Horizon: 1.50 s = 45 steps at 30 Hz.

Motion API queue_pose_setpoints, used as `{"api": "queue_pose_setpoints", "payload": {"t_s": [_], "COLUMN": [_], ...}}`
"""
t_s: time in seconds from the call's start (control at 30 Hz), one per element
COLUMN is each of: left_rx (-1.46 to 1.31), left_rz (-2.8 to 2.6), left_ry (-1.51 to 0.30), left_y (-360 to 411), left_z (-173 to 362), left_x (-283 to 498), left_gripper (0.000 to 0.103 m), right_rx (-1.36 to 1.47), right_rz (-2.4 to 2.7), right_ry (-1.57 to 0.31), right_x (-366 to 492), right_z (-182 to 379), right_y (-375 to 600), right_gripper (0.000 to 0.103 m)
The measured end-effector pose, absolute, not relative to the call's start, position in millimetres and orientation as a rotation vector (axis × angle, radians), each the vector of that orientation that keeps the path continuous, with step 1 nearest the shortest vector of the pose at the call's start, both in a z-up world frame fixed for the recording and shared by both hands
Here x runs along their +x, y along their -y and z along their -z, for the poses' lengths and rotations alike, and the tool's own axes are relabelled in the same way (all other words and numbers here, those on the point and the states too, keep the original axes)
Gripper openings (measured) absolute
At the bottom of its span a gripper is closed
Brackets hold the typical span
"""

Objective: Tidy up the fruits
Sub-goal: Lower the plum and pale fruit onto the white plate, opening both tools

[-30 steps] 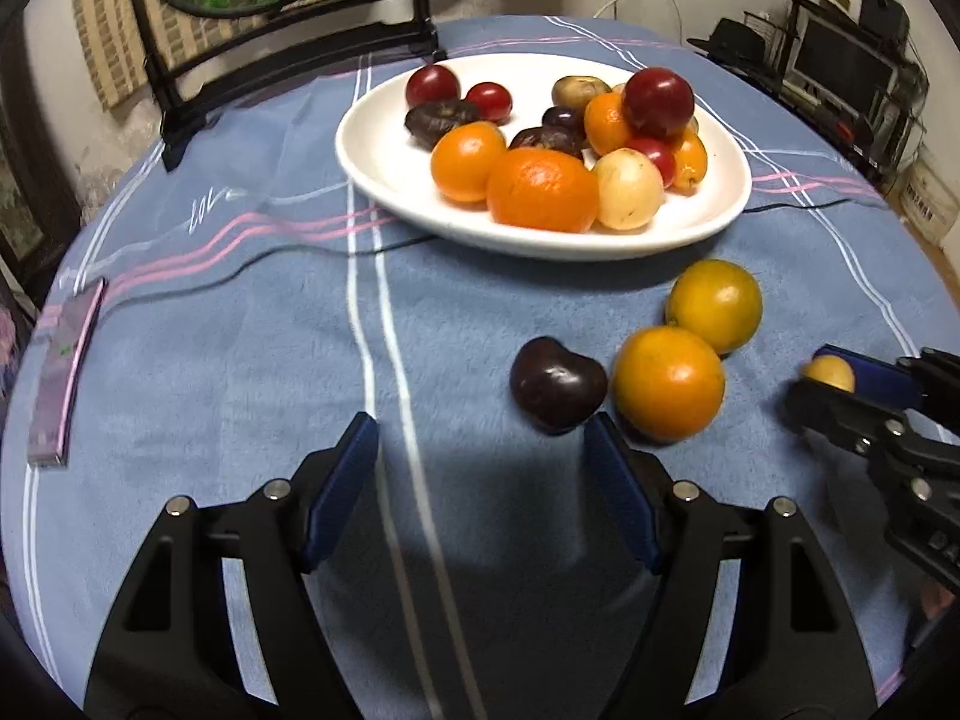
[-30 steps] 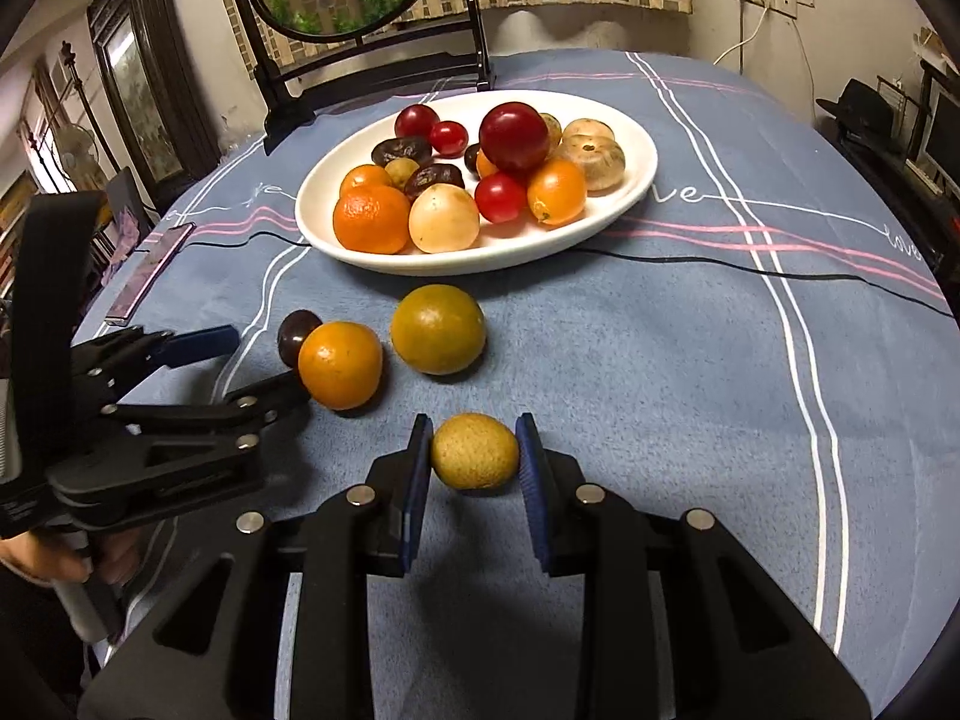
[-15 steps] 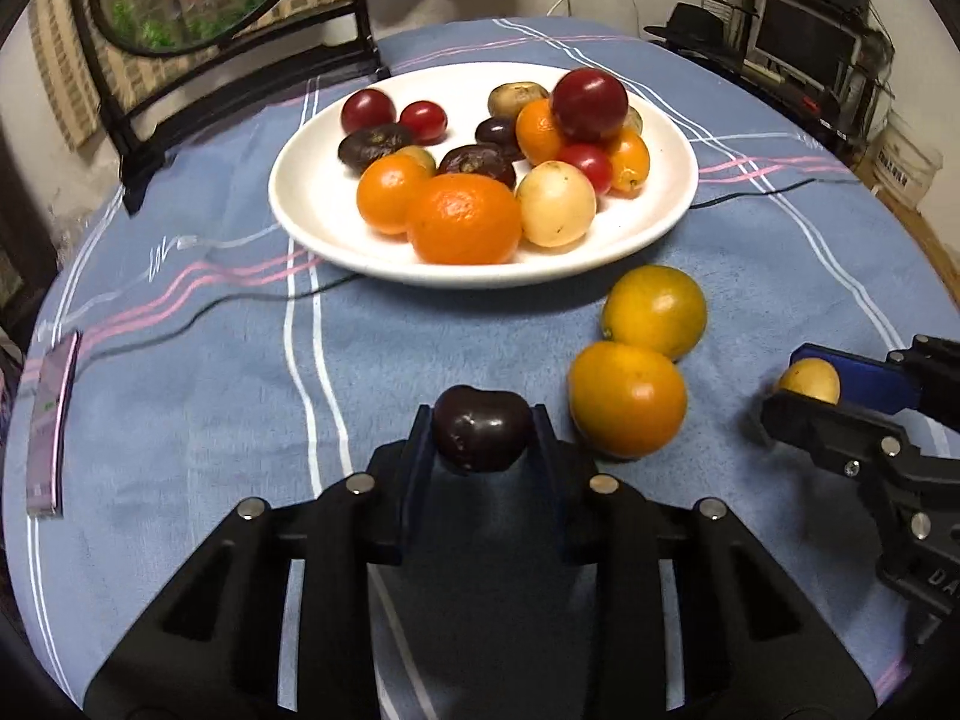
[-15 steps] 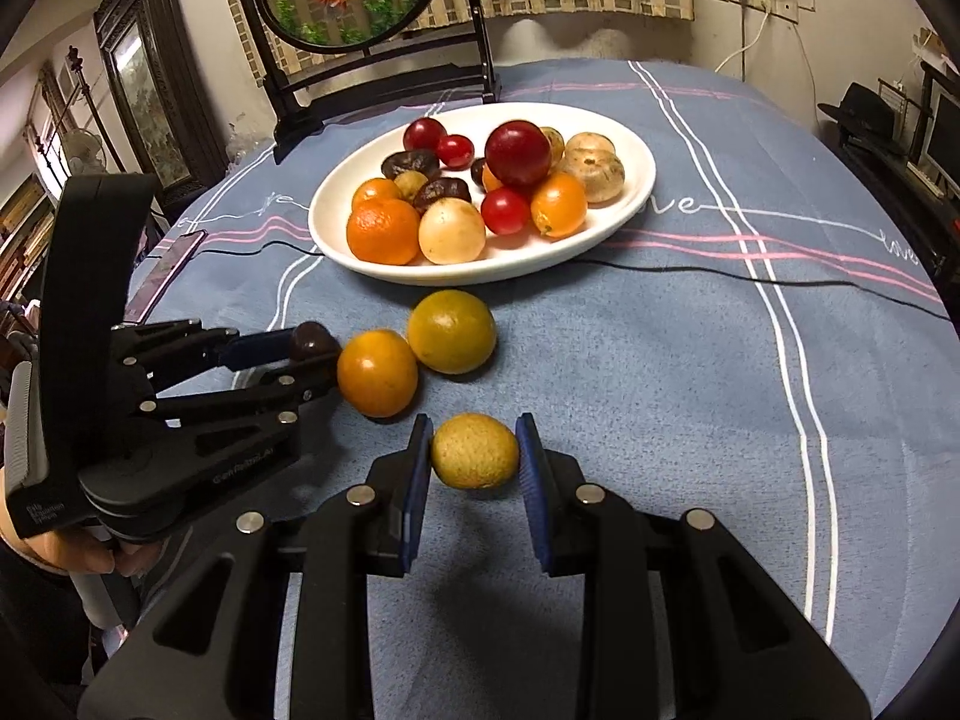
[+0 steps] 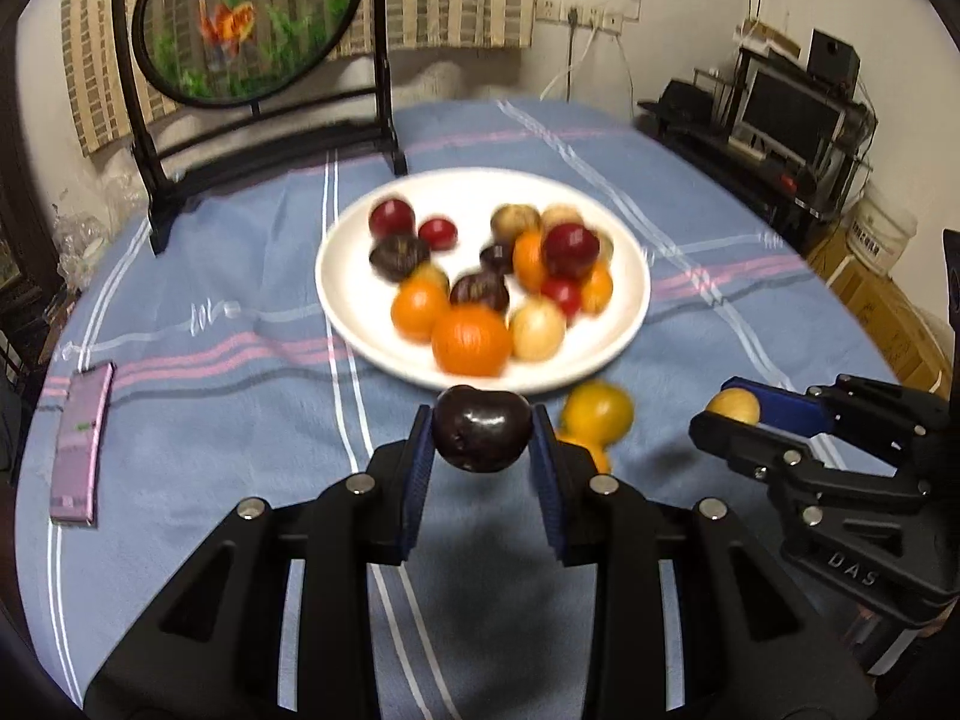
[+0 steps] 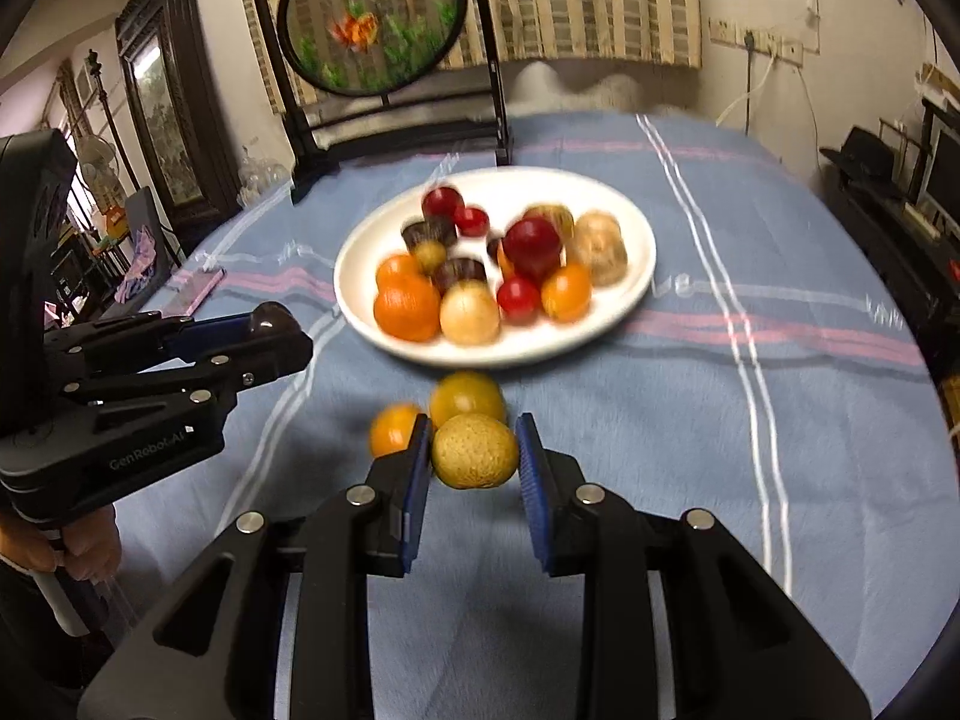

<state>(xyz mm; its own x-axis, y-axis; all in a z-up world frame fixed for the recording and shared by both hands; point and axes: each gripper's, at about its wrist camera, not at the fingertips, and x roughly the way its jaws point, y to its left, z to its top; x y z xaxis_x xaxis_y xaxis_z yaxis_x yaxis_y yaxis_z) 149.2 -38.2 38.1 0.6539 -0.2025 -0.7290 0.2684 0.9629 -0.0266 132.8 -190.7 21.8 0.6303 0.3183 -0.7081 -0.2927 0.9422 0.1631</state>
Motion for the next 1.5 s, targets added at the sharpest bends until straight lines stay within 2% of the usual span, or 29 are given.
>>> {"api": "queue_pose_setpoints", "payload": {"t_s": [0.2,0.4,0.87,1.07,1.13,1.17,1.2,1.5], "left_rx": [0.051,0.041,0.0,-0.004,-0.006,-0.007,-0.009,0.006], "left_rz": [0.252,0.22,0.129,0.104,0.09,0.082,0.07,0.089], "left_ry": [-0.776,-0.791,-0.904,-0.923,-0.904,-0.895,-0.879,-0.857], "left_y": [37,37,24,25,23,22,21,28], "left_z": [-61,-60,-15,-6,-7,-8,-10,-19], "left_x": [177,214,290,301,301,300,299,283], "left_gripper": [0.032,0.032,0.032,0.034,0.044,0.055,0.061,0.069], "right_rx": [0.019,-0.021,-0.093,-0.058,-0.046,-0.042,-0.038,0.024], "right_rz": [-0.362,-0.362,-0.368,-0.367,-0.365,-0.36,-0.359,-0.355], "right_ry": [-0.744,-0.712,-0.774,-0.782,-0.787,-0.787,-0.788,-0.789], "right_x": [157,198,274,283,284,283,282,265], "right_z": [-49,-65,-29,-20,-19,-18,-18,-25], "right_y": [182,170,146,149,152,153,154,169], "right_gripper": [0.03,0.03,0.03,0.034,0.035,0.035,0.036,0.038]}}
